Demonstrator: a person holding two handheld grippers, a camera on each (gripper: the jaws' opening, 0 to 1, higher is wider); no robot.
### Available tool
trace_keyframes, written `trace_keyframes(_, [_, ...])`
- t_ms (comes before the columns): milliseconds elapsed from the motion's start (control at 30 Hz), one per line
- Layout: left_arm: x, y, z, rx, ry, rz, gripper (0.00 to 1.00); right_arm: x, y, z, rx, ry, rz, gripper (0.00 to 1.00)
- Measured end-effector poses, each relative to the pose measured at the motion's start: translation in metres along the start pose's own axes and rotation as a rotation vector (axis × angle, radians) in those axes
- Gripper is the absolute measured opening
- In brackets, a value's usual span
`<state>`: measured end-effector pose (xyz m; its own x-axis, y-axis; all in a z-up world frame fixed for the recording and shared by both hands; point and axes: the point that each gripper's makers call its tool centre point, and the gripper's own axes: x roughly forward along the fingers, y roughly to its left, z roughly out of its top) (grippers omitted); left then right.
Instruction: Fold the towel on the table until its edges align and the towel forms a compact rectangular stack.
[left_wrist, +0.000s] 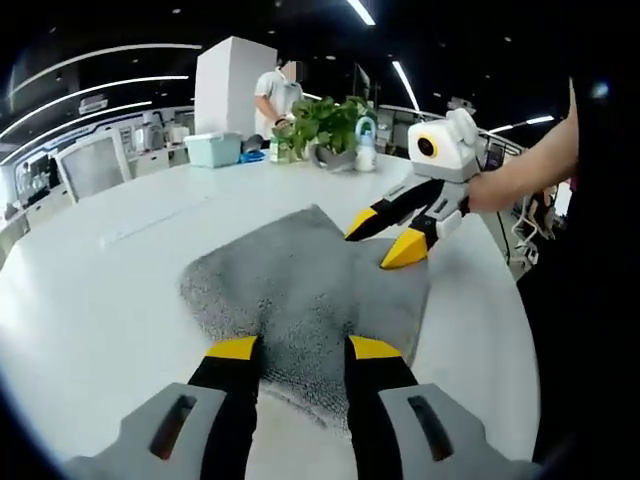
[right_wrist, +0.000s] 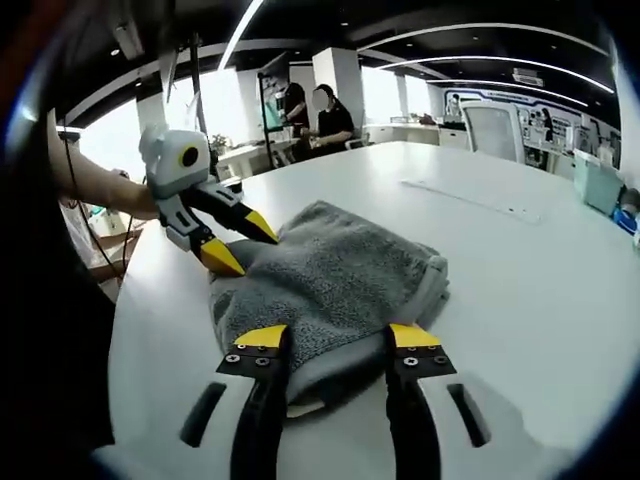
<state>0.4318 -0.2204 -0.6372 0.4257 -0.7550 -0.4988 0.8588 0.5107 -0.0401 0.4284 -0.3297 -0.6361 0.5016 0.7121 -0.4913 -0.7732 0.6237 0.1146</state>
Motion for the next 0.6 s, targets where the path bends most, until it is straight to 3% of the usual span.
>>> trace_keyframes(233, [0.013,0.019,0.009,-0.085,-0.054,0.009,0.34,0.009,-0.028,0.008,0.079,-0.053,-0.024,0.37])
trace_keyframes(400, [0.011,0.016,0.011,-0.125,-0.062,0.014,0.35,0.006,-0.026,0.009,0.102,-0.061,-0.024,0.38])
trace_keyframes(467, [0.007,0.015,0.020,-0.235,-0.110,0.006,0.39,0.000,-0.027,0.014,0.191,-0.093,-0.036,0.46])
trace_keyframes(533, [-0.003,0.014,0.030,-0.315,-0.155,0.013,0.50,-0.009,-0.026,0.021,0.280,-0.139,-0.049,0.69])
trace_keyframes(600, [-0.021,0.020,0.043,-0.225,-0.216,0.106,0.62,-0.025,-0.023,0.033,0.264,-0.200,-0.061,0.79])
